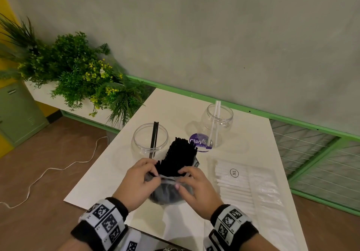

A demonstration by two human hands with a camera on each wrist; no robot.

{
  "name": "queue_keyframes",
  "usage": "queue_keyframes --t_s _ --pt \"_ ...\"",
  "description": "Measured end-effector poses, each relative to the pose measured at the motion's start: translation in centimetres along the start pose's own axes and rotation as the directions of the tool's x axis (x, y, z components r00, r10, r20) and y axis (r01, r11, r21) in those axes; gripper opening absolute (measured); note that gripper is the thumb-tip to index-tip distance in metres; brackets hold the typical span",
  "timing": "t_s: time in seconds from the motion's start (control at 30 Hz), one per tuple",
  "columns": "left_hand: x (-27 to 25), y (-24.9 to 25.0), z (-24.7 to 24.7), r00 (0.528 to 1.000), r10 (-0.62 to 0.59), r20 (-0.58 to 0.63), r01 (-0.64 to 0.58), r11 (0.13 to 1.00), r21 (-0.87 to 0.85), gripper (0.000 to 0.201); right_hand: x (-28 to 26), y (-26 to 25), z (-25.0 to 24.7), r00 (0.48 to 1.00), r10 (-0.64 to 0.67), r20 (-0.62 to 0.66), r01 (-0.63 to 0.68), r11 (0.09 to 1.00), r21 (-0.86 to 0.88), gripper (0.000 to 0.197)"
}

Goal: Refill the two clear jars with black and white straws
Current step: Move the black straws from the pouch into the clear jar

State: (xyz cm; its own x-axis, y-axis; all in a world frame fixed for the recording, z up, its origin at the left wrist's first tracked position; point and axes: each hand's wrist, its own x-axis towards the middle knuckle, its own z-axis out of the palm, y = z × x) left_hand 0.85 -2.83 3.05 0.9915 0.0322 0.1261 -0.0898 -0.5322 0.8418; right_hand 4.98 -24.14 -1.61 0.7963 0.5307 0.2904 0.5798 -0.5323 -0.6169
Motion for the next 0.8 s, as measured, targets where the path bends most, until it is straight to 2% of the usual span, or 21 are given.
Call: queue_keyframes --t_s 0.07,0.1,0.2,0.3,0.37,0.5,0.67,0.8 --pt "0.2 -0.3 0.1 0.997 -0.051 0.058 0.052 0.999 -0.008 0.022 0.1 0.2 -0.3 1.0 0.007 0.028 -0.008 1.0 0.008 0.054" --pt "0.3 -0.2 0.0 0.995 -0.061 0.073 0.061 0.998 -0.003 0.023 0.3 0.2 -0.4 0.999 0.008 0.034 -0.008 1.0 0.014 0.053" --pt "0.6 0.3 -0.1 0.993 -0.046 0.111 0.042 0.998 0.04 0.02 1.0 -0.2 -0.9 1.0 0.023 0.004 -0.023 0.997 -0.067 0.043" --pt "0.7 0.6 -0.2 0.994 -0.044 0.103 0.036 0.996 0.076 0.036 1.5 -0.9 -1.2 0.998 0.057 -0.039 -0.064 0.973 -0.224 0.036" --pt "0.8 0.7 -0.1 0.994 -0.039 0.099 0.029 0.995 0.1 0.044 2.1 -1.2 -1.4 0.998 0.056 -0.034 -0.063 0.969 -0.239 0.027" --pt "0.9 0.9 0.2 0.994 -0.04 0.099 0.034 0.997 0.063 0.052 3.6 -2.1 -1.1 0.986 0.123 0.111 -0.084 0.947 -0.31 0.028" --pt "0.9 0.9 0.5 0.993 -0.038 0.115 0.032 0.998 0.055 0.055 5.0 -2.7 -1.0 0.9 0.252 0.354 -0.089 0.904 -0.418 0.039" --pt "0.7 0.8 0.4 0.988 -0.08 0.129 0.077 0.997 0.028 0.05 5.6 -2.6 -1.2 0.851 0.289 0.439 -0.092 0.904 -0.418 0.038"
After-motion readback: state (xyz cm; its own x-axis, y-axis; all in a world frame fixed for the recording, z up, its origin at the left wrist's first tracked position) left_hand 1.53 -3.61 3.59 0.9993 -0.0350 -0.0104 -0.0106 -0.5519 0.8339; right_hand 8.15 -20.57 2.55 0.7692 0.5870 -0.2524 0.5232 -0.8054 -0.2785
